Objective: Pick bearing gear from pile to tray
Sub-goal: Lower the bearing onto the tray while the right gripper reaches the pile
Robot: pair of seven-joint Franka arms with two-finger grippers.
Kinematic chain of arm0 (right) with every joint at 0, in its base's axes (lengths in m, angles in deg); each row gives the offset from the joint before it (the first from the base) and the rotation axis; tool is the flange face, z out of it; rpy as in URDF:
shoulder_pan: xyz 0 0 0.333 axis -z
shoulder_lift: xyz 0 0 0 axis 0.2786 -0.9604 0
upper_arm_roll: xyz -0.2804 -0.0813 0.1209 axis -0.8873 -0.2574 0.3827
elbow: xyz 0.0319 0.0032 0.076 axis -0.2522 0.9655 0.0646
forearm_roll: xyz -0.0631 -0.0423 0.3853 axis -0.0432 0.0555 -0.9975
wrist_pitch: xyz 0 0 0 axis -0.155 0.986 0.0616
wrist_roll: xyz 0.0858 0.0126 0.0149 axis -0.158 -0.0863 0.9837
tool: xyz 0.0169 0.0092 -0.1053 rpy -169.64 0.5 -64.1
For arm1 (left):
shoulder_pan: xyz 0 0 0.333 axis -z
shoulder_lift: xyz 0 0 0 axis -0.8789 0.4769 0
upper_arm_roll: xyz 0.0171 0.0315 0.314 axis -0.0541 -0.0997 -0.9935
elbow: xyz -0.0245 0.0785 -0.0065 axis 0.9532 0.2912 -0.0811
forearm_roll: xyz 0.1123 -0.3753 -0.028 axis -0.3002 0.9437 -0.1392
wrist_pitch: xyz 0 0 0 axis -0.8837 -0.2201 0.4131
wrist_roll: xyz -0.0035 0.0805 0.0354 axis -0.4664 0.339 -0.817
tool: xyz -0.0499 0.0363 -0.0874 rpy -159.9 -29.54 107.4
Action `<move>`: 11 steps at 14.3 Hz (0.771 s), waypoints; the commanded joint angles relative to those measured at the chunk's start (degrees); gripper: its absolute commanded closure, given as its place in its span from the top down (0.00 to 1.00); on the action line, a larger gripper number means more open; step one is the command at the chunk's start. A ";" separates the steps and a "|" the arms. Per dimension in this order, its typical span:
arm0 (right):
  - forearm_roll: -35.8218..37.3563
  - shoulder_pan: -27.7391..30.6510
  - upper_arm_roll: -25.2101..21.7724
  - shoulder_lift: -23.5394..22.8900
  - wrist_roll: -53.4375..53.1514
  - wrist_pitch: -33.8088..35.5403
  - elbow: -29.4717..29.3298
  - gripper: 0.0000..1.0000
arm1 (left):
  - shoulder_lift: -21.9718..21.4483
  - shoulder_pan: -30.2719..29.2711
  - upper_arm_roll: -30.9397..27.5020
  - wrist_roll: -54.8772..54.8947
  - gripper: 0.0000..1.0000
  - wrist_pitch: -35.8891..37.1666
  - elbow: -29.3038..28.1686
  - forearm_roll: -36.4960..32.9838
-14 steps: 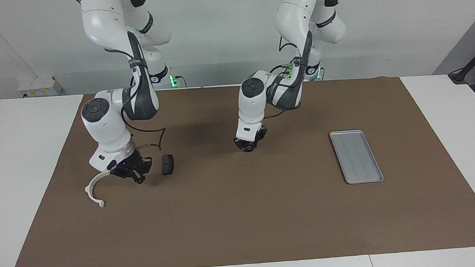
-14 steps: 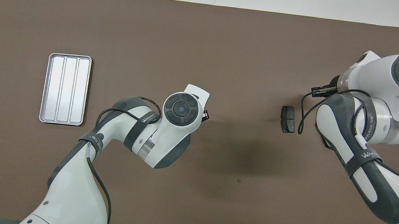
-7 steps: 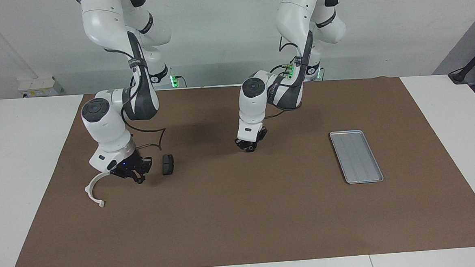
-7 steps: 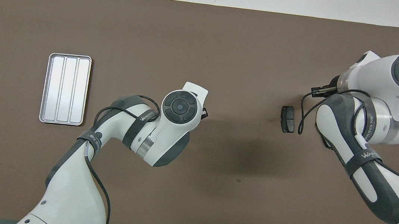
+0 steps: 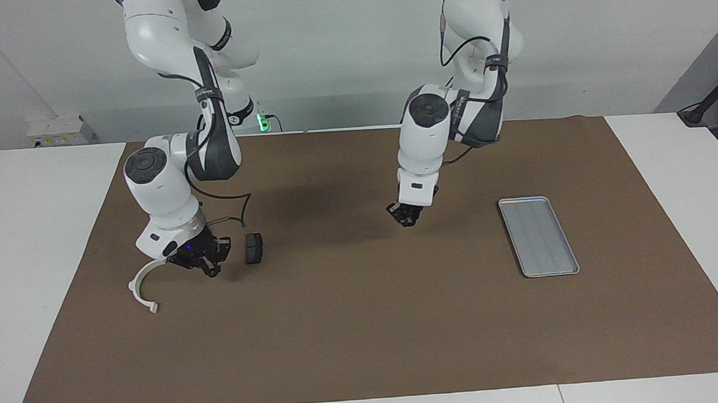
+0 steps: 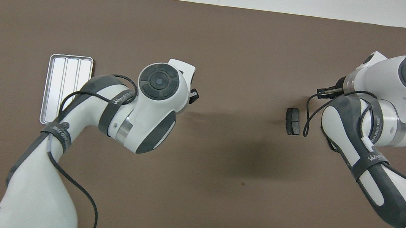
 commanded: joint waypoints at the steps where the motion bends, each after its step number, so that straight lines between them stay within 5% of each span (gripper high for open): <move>1: -0.78 -5.19 0.15 2.42 -8.83 2.58 1.02 0.00 | -2.79 -4.92 0.53 9.23 0.02 4.53 -1.63 -0.84; 7: -0.69 -23.38 0.15 4.19 -39.77 2.76 0.84 0.00 | -4.99 -19.24 0.53 31.30 0.02 5.96 -3.82 -0.93; 11: -0.60 -34.99 0.15 3.23 -54.37 1.63 0.93 0.00 | -7.19 -26.11 0.53 41.52 0.02 -3.06 -10.92 -0.93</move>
